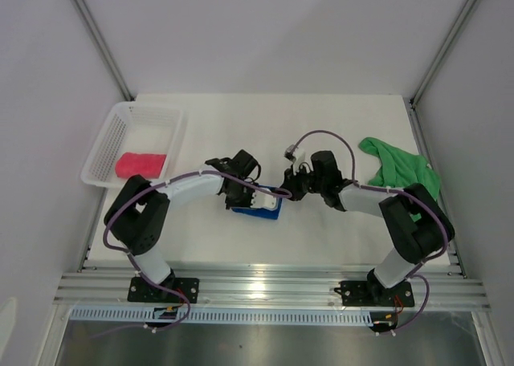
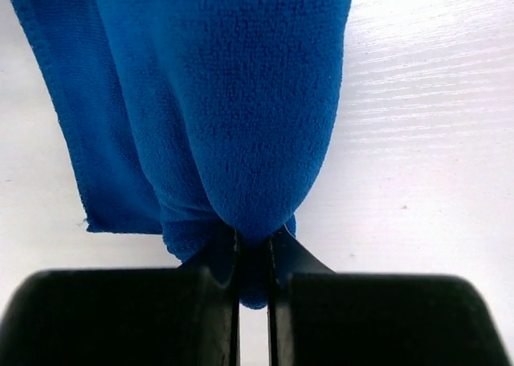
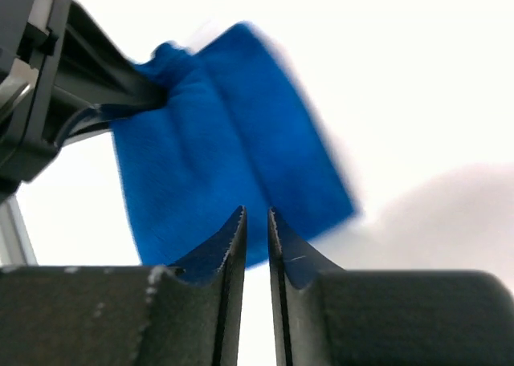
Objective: Roll the towels
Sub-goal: Roll the towel
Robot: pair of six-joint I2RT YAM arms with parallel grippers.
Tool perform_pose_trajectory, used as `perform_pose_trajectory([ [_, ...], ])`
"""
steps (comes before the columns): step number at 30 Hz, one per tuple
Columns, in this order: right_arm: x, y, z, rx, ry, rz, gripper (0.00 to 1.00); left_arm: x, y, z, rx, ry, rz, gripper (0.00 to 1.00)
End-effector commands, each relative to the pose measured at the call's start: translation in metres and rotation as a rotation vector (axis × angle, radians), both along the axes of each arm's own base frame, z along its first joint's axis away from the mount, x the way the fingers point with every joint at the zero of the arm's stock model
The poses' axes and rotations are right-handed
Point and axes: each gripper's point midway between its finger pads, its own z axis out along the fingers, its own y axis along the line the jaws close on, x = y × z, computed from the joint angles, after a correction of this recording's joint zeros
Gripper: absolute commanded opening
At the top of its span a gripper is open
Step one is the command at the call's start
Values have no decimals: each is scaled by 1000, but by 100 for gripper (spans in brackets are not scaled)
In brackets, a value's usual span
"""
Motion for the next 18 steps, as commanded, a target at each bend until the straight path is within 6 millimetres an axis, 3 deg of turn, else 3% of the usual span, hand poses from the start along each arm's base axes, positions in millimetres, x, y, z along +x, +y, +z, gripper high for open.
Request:
perform_pose_trajectory([
  [1, 16, -28, 27, -50, -114, -31, 21, -32, 2, 4, -20, 241, 43, 1],
  [5, 16, -55, 45, -61, -214, -31, 25, -38, 3, 18, -51, 360, 60, 1],
  [8, 3, -62, 51, -124, -343, 92, 29, -40, 2, 19, -56, 417, 47, 1],
  [10, -9, -58, 53, -151, -433, 229, 30, -44, 3, 19, -43, 474, 50, 1],
  [13, -44, -47, 51, -184, -571, 463, 33, -47, 2, 21, -37, 534, 48, 1],
  [18, -64, -24, 62, -132, -662, 552, 39, -44, 3, 19, -28, 538, 45, 0],
])
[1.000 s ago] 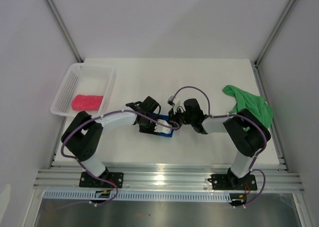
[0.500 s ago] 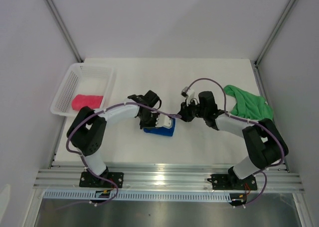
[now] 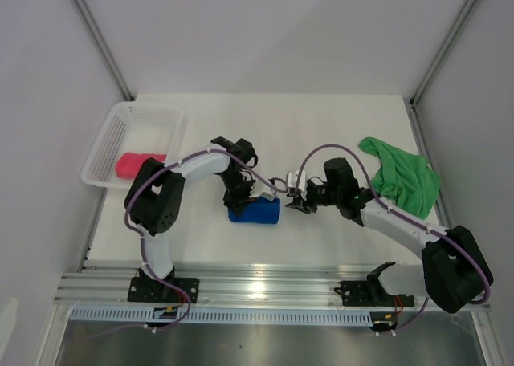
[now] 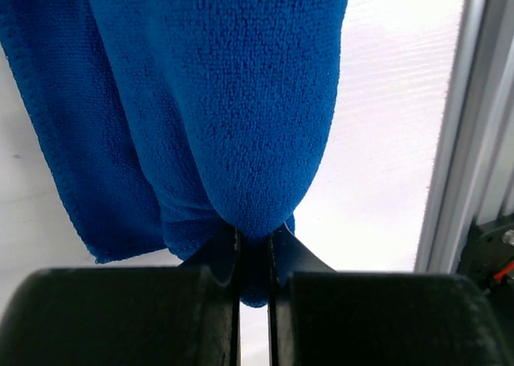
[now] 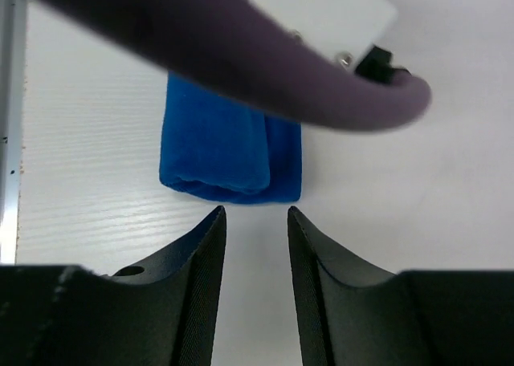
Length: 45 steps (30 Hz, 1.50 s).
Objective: Roll the towels
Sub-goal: Roll the towel
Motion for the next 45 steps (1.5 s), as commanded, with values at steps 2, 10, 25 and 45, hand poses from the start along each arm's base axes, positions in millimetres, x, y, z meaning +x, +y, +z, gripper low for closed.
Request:
perform_pose_trajectory([
  [2, -28, 23, 9, 19, -115, 198, 41, -13, -5, 9, -33, 100, -6, 1],
  [10, -28, 20, 20, 74, -118, 135, 43, -9, -7, 17, -73, 170, 40, 1],
  [25, -37, 25, -4, 16, -135, 142, 54, -11, 0, 11, -44, 170, 19, 1],
  [45, -31, 64, -41, 37, -49, 152, 58, -13, -1, 9, -42, 196, 26, 1],
])
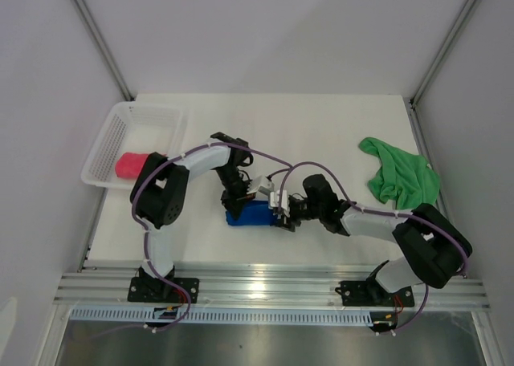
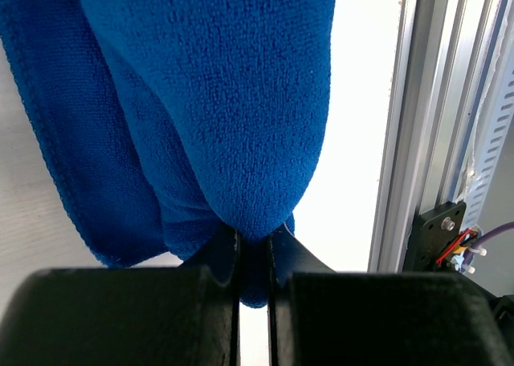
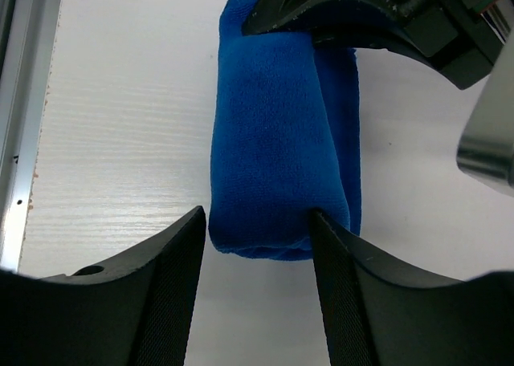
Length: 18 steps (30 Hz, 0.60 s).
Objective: Roll the towels
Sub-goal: Roll the towel
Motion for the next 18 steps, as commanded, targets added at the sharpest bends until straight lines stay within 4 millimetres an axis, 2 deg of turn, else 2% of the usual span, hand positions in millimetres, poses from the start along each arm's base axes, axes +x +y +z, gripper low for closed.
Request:
perform_pose_trajectory([
  [1, 7, 11, 7, 26, -34, -17, 58, 1, -6, 4, -36, 24, -5, 1],
  [5, 14, 6, 7, -3, -55, -73, 57, 2, -4, 4, -30, 22, -4, 1],
  [9, 20, 4, 44, 38, -148, -89, 59, 2, -4, 5, -29, 22, -6, 1],
  [12, 18, 3, 48, 32, -155, -73, 59, 3, -4, 4, -28, 16, -11, 1],
  [13, 19, 5, 44, 31, -149, -74, 98, 3, -3, 4, -25, 18, -10, 1],
  [18, 21, 10, 24, 3, -104, -65, 99, 2, -4, 5, -28, 19, -9, 0],
])
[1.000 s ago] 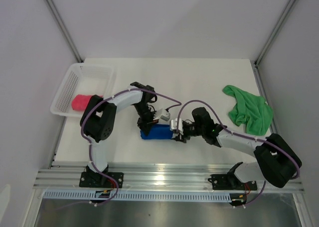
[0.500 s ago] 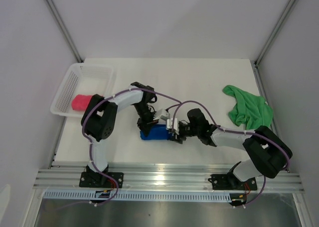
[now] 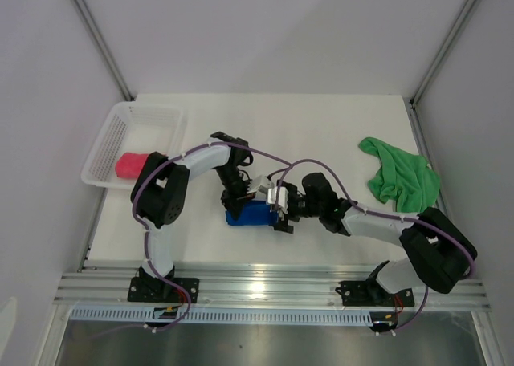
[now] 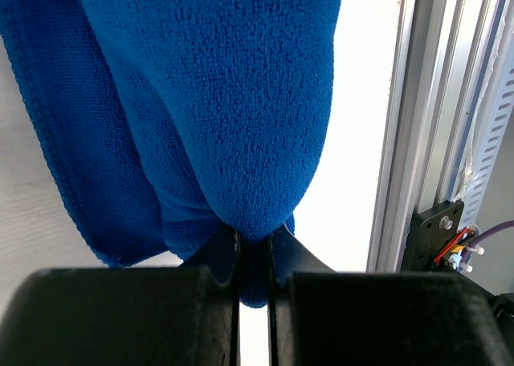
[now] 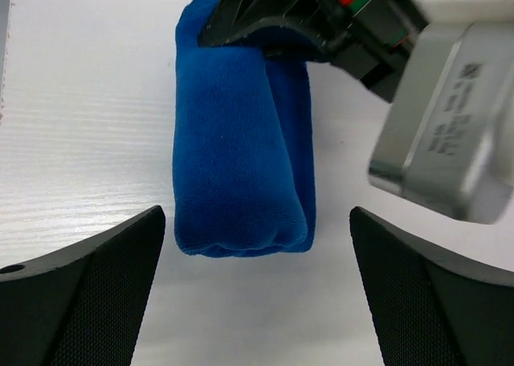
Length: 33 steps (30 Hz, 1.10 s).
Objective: Roll the towels
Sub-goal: Roll the towel
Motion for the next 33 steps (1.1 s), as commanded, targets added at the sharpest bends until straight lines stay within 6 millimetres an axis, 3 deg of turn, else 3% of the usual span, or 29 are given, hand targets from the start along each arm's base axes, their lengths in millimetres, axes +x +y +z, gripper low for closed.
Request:
perform_pose_trajectory([
  [1, 6, 10, 0, 7, -5, 12, 99, 2, -4, 5, -31, 11, -11, 0],
  [9, 1, 13, -23, -25, 55, 41, 96, 2, -4, 5, -28, 12, -12, 1],
  [14, -1, 16, -16, -5, 65, 30, 88, 1, -3, 4, -21, 25, -9, 1],
  [15, -2, 17, -16, -3, 75, 32, 84, 1, -4, 3, -21, 27, -10, 1],
  [18, -2, 18, -23, -6, 122, 7, 60, 1, -4, 4, -24, 35, -8, 1],
  [23, -1, 19, -28, -7, 178, -22, 42, -1, -4, 4, -20, 43, -5, 1],
  [25, -2, 19, -29, -3, 218, -36, 30, -2, -4, 3, -17, 50, -2, 3],
  [27, 2, 16, -30, 12, 268, -62, 20, -1, -3, 4, -13, 59, 17, 12],
  [33, 1, 5, -39, 29, 487, -114, 13, 8, -6, 19, -69, 69, 114, 40],
])
